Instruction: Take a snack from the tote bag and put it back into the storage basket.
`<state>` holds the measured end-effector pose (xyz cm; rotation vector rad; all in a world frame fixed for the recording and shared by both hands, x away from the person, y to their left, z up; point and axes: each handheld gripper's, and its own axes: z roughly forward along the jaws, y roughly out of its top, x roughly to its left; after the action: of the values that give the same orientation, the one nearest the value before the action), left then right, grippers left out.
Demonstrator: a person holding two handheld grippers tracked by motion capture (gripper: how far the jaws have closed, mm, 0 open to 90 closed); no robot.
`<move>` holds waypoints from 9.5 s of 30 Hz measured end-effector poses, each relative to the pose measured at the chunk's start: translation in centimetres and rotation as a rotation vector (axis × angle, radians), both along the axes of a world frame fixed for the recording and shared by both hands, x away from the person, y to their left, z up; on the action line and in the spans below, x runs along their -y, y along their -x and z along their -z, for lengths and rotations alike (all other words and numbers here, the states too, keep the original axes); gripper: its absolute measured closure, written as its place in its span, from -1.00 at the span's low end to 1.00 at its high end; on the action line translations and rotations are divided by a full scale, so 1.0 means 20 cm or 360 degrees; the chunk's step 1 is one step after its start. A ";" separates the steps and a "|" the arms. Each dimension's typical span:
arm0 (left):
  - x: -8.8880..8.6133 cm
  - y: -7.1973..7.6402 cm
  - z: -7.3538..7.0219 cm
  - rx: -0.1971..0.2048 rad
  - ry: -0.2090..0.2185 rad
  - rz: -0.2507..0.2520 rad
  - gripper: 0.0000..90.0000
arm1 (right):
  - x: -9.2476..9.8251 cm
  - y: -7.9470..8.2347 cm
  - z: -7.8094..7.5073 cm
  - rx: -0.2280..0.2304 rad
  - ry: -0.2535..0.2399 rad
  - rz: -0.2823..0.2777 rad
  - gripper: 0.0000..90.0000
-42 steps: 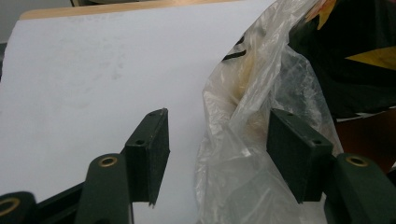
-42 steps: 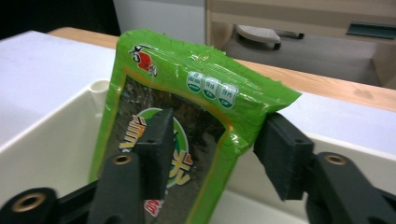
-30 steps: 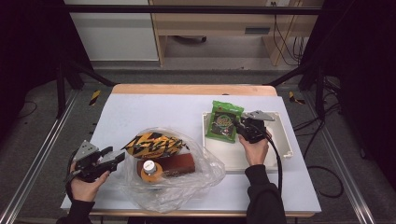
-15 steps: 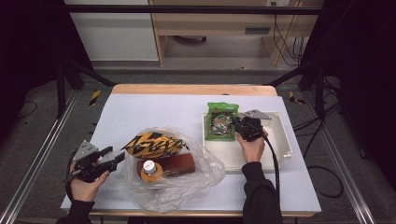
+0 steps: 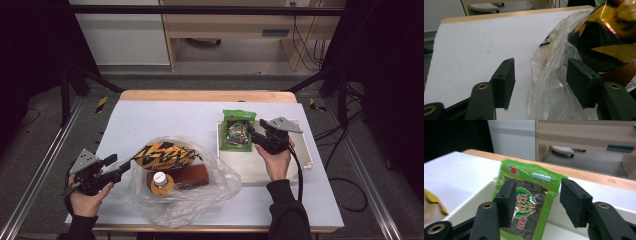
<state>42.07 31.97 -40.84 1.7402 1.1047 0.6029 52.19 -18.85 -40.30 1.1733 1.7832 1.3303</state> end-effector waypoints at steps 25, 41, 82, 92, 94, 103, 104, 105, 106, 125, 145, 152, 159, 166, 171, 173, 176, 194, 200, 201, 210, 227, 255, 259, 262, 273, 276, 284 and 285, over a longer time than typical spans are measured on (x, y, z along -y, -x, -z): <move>0.12 0.12 -0.10 0.0104 -0.0027 0.0156 -0.16 | -0.31 0.41 -0.15 0.0080 -0.0042 -0.0495 -0.22; 0.21 0.09 -0.08 0.0078 -0.0055 0.0201 -0.11 | -0.58 0.41 -0.07 -0.0010 0.0062 -0.0710 -0.18; 0.27 -0.06 -0.13 0.0027 -0.0054 0.0149 0.95 | -0.85 0.28 -0.10 0.0017 0.0095 -0.0786 0.23; 0.25 -0.05 -0.12 0.0054 -0.0049 0.0122 0.87 | -0.91 0.24 -0.04 -0.0017 0.0044 -0.0798 0.76; 0.23 -0.05 -0.13 0.0060 -0.0029 0.0123 0.79 | -0.90 0.23 -0.05 -0.0021 0.0031 -0.0804 0.89; 0.12 0.00 -0.11 0.0041 -0.0087 0.0004 0.24 | -0.88 0.23 -0.07 0.0014 0.0011 -0.0810 0.93; 0.12 0.00 -0.09 0.0025 -0.0100 -0.0008 0.23 | -0.88 0.24 -0.08 0.0024 0.0004 -0.0804 0.93; 0.11 -0.01 -0.06 0.0002 -0.0110 -0.0012 0.24 | -0.87 0.24 -0.08 0.0033 0.0002 -0.0804 0.93; 0.10 -0.01 -0.04 -0.0025 -0.0117 -0.0011 0.26 | -0.87 0.24 -0.09 0.0041 -0.0007 -0.0806 0.93; 0.11 -0.05 0.13 -0.0152 -0.0188 -0.0014 0.60 | -0.83 0.31 -0.38 0.0204 -0.0127 -0.0862 0.94; 0.08 -0.04 0.13 -0.0122 -0.0164 -0.0025 0.47 | -0.61 0.34 -0.60 0.0311 -0.0216 -0.0748 0.94; 0.08 -0.03 0.12 -0.0103 -0.0158 -0.0024 0.47 | -0.48 0.34 -0.62 0.0320 -0.0212 -0.0662 0.94; 0.08 -0.03 0.12 -0.0101 -0.0160 -0.0024 0.47 | -0.36 0.34 -0.61 0.0311 -0.0221 -0.0581 0.95; 0.07 -0.03 0.11 -0.0087 -0.0149 -0.0028 0.47 | -0.22 0.35 -0.59 0.0308 -0.0230 -0.0496 0.95; 0.07 -0.03 0.11 -0.0082 -0.0150 -0.0025 0.47 | -0.12 0.37 -0.57 0.0306 -0.0236 -0.0451 0.95; 0.07 -0.02 0.10 -0.0076 -0.0150 -0.0025 0.47 | -0.09 0.38 -0.56 0.0305 -0.0243 -0.0436 0.95; 0.07 -0.02 0.10 -0.0069 -0.0148 -0.0023 0.47 | -0.04 0.39 -0.55 0.0305 -0.0238 -0.0415 0.95; 0.03 -0.01 0.05 -0.0019 -0.0097 -0.0041 0.28 | 0.24 0.43 -0.49 0.0258 -0.0234 -0.0237 0.95; 0.03 0.00 0.05 -0.0012 -0.0106 -0.0039 0.20 | 0.33 0.42 -0.44 0.0220 -0.0226 -0.0164 0.95; 0.03 0.00 0.05 -0.0012 -0.0106 -0.0040 0.19 | 0.34 0.42 -0.43 0.0213 -0.0227 -0.0148 0.95; 0.03 -0.01 0.05 -0.0018 -0.0108 -0.0049 0.14 | 0.41 0.35 -0.33 0.0135 -0.0224 -0.0070 0.95; 0.03 -0.02 0.06 -0.0026 -0.0113 -0.0061 0.13 | 0.43 0.22 -0.18 0.0005 -0.0219 -0.0002 0.94; 0.03 -0.03 0.07 -0.0046 -0.0127 -0.0058 0.13 | 0.45 0.05 -0.08 0.0004 -0.0073 0.0276 0.54; 0.03 -0.03 0.08 -0.0045 -0.0129 -0.0057 0.13 | 0.46 0.02 -0.06 -0.0006 -0.0052 0.0332 0.28; 0.03 -0.03 0.08 -0.0045 -0.0125 -0.0064 0.13 | 0.47 0.02 -0.06 -0.0004 -0.0023 0.0390 -0.05; 0.02 -0.02 0.07 -0.0040 -0.0123 -0.0078 0.13 | 0.44 0.19 -0.06 -0.0026 -0.0023 0.0404 -0.32; 0.01 -0.02 0.07 -0.0042 -0.0121 -0.0083 0.13 | 0.40 0.20 -0.03 -0.0100 -0.0017 0.0397 -0.31; 0.02 -0.03 0.08 -0.0050 -0.0122 -0.0081 0.13 | 0.36 0.11 0.07 -0.0212 0.0023 0.0492 -0.10; 0.01 -0.03 0.08 -0.0051 -0.0126 -0.0080 0.13 | 0.37 0.10 0.06 -0.0212 0.0009 0.0512 -0.02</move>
<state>42.62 31.68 -42.41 1.7996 1.1640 0.6595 50.21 -26.32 -41.57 1.5025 1.6006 1.0798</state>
